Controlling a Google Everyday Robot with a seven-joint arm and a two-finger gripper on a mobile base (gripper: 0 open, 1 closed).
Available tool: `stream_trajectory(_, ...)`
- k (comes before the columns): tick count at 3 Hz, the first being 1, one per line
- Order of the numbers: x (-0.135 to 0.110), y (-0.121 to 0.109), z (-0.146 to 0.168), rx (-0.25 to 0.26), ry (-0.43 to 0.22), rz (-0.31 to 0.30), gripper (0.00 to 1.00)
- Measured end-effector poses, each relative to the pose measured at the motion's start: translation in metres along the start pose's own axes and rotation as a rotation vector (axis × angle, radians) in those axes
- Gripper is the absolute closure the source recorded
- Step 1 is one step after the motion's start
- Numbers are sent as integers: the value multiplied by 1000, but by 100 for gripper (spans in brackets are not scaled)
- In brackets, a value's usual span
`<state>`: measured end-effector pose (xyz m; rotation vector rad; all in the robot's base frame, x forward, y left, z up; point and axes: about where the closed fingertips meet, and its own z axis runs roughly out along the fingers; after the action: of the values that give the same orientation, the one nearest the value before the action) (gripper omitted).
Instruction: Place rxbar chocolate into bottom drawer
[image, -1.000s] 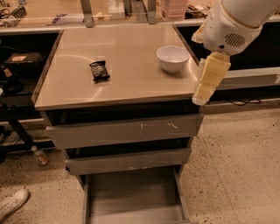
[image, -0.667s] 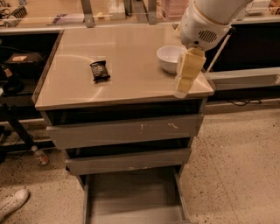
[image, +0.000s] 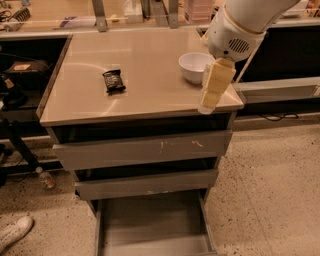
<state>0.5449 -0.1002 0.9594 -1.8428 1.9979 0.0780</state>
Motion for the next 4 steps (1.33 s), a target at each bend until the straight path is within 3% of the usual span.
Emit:
stream_trajectory(1,-24,-24,28,17,-51,-5,0)
stream_trajectory(3,-74,-79,79,-2,-100,-51,0)
stream_trajectory(4,-75,-79,80,-3,-100,-52,0)
